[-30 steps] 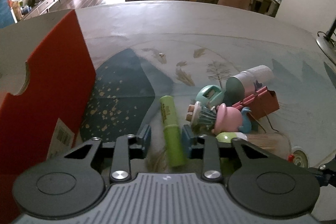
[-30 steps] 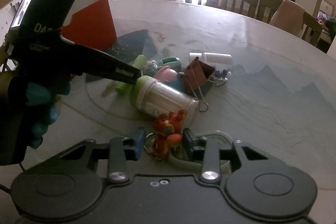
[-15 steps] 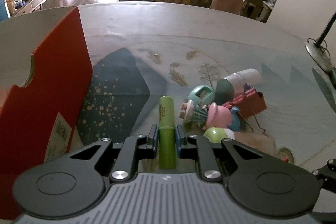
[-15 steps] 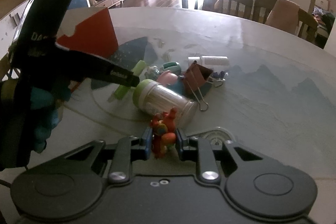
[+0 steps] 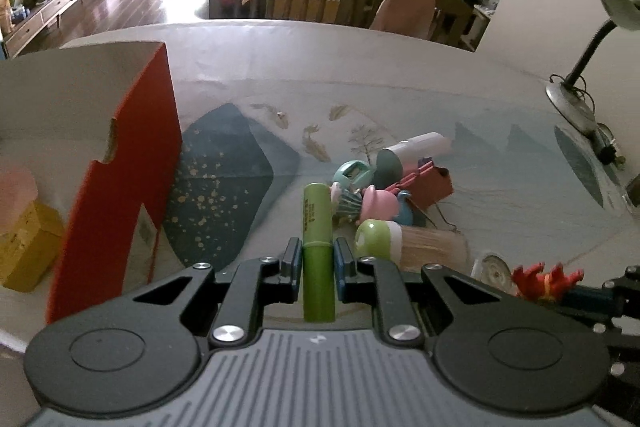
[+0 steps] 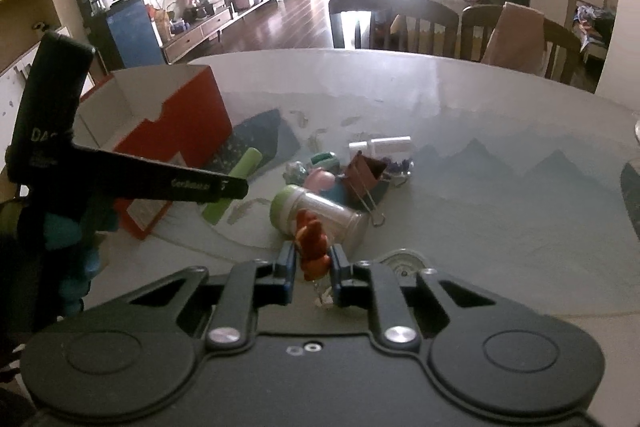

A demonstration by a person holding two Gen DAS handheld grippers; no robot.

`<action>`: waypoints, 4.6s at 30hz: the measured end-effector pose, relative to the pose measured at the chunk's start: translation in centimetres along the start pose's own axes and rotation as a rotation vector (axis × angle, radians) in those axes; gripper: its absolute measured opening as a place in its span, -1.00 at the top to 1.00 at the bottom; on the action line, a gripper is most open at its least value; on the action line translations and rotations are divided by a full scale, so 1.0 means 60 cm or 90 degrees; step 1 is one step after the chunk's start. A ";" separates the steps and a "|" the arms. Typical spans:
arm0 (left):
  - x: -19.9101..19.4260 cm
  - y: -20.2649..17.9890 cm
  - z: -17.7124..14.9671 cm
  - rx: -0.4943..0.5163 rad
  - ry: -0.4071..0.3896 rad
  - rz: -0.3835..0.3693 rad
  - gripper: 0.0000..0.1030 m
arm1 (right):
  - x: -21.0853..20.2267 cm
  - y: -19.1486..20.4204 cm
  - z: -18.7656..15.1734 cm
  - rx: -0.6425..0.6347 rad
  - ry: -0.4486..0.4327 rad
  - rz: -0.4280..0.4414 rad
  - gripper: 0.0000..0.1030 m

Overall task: Organize rigid objects
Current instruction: 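Carry the orange figurine with the right tool while the left tool carries the highlighter over the box, then open the right gripper dropping the figurine while the left gripper releases the highlighter into the box, then withdraw both tools from the box back toward the pile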

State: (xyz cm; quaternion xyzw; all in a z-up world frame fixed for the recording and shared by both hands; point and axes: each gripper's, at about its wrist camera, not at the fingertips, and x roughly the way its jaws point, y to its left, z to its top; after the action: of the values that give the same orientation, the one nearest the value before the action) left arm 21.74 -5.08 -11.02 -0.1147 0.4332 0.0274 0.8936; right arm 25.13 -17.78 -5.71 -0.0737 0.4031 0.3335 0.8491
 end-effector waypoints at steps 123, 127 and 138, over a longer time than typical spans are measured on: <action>-0.184 0.437 0.077 0.026 0.011 0.076 0.68 | 0.148 0.378 0.202 -0.075 0.003 0.028 0.23; -0.211 0.422 0.073 0.030 -0.010 0.075 0.68 | 0.123 0.376 0.194 -0.068 -0.012 0.031 0.14; -0.274 0.370 0.056 0.041 -0.059 0.049 0.67 | 0.052 0.360 0.164 -0.049 -0.056 0.055 -0.20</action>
State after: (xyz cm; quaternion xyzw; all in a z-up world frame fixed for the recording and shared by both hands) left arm 10.80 18.13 -0.23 -0.0679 0.3964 0.0531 0.9140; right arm 19.25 4.25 1.63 -0.0745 0.3552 0.3879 0.8472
